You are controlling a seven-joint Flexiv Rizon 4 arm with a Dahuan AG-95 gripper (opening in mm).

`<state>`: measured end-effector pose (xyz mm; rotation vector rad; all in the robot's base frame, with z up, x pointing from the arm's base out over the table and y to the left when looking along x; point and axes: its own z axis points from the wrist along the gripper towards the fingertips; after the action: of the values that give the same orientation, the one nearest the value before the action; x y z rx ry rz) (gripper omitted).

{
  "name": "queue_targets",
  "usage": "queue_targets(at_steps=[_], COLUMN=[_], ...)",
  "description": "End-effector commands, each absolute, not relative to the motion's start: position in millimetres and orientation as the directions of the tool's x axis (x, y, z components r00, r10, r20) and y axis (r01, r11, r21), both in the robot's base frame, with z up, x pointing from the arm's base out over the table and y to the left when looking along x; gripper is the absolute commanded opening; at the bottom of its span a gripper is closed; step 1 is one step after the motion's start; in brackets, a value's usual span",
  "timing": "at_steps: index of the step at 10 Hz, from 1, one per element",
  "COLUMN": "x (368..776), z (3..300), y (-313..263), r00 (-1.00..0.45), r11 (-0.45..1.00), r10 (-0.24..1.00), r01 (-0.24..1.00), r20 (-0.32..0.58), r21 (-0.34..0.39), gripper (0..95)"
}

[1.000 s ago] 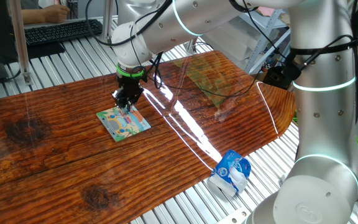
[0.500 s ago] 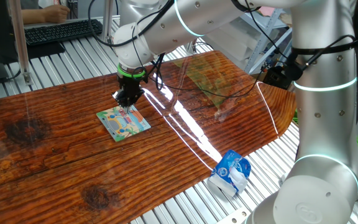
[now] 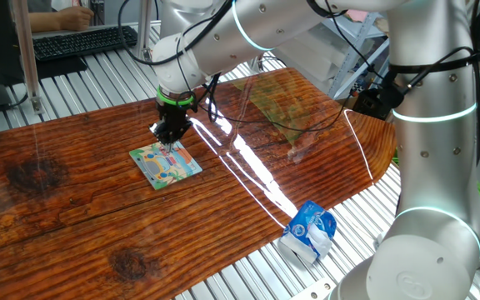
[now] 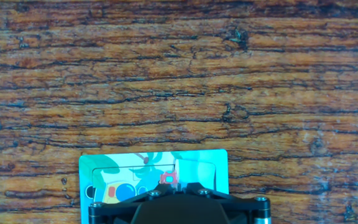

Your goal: Assemble one piece of a puzzle

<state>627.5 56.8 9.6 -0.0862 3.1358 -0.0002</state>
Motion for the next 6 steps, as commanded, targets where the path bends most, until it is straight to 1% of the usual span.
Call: queue_targets(at_steps=[1, 4, 6], x=[628.5, 633.7, 635.9], z=[7.7, 16.4, 16.4], y=[57.2, 59.8, 59.6], r00=[-0.998, -0.999, -0.999], r11=[0.998, 0.999, 0.999], r10=[-0.056, -0.046, -0.045], r01=[-0.056, -0.046, -0.045], r20=[-0.005, 0.009, 0.008], r21=[-0.003, -0.006, -0.005], gripper=[0.0, 0.0, 0.0])
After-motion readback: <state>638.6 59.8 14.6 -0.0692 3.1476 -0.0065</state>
